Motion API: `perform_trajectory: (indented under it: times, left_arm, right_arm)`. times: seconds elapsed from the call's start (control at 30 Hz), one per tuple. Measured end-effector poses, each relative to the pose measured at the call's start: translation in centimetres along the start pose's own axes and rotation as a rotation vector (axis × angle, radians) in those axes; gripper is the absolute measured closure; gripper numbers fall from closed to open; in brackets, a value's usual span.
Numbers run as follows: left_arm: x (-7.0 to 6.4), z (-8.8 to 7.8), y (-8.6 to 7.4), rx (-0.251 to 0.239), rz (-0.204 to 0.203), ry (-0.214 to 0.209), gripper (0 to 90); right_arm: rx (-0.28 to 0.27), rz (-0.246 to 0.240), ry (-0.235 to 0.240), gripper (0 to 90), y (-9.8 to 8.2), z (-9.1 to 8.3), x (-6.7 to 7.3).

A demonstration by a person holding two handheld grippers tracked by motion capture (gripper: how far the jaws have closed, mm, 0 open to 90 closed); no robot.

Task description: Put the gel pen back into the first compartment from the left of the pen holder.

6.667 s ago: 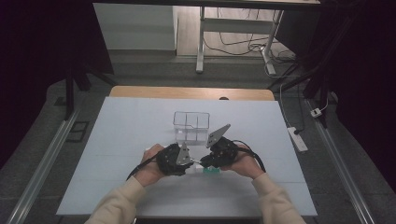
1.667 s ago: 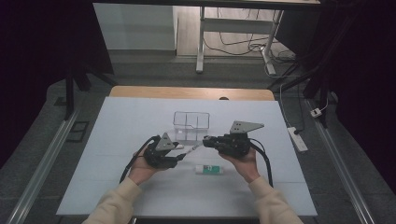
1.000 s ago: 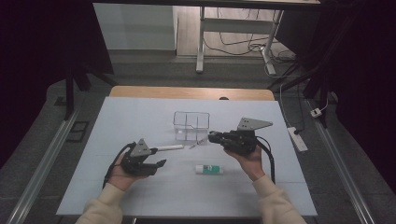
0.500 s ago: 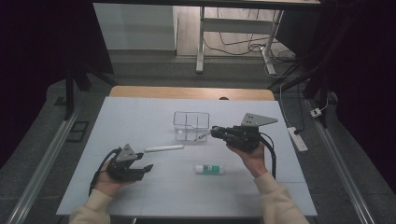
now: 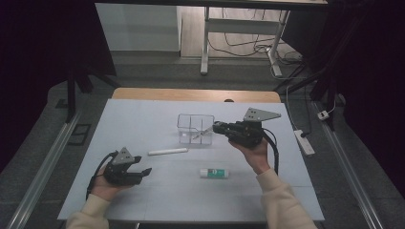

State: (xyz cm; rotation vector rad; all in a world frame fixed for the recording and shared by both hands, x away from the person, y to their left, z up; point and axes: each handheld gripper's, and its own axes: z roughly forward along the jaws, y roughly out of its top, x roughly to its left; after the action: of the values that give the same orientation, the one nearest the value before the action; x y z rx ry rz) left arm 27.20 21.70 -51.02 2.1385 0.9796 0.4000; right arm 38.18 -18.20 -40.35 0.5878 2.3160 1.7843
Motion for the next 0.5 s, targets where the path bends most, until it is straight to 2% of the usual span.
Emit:
perform_trajectory:
  times: [0.5]
  left_arm:
    - [0.4,-0.1,-0.1,-0.006,-0.014,0.005,36.8]
  right_arm:
    - [-0.005,0.009,-0.030,79.2,1.6,1.3,-1.3]
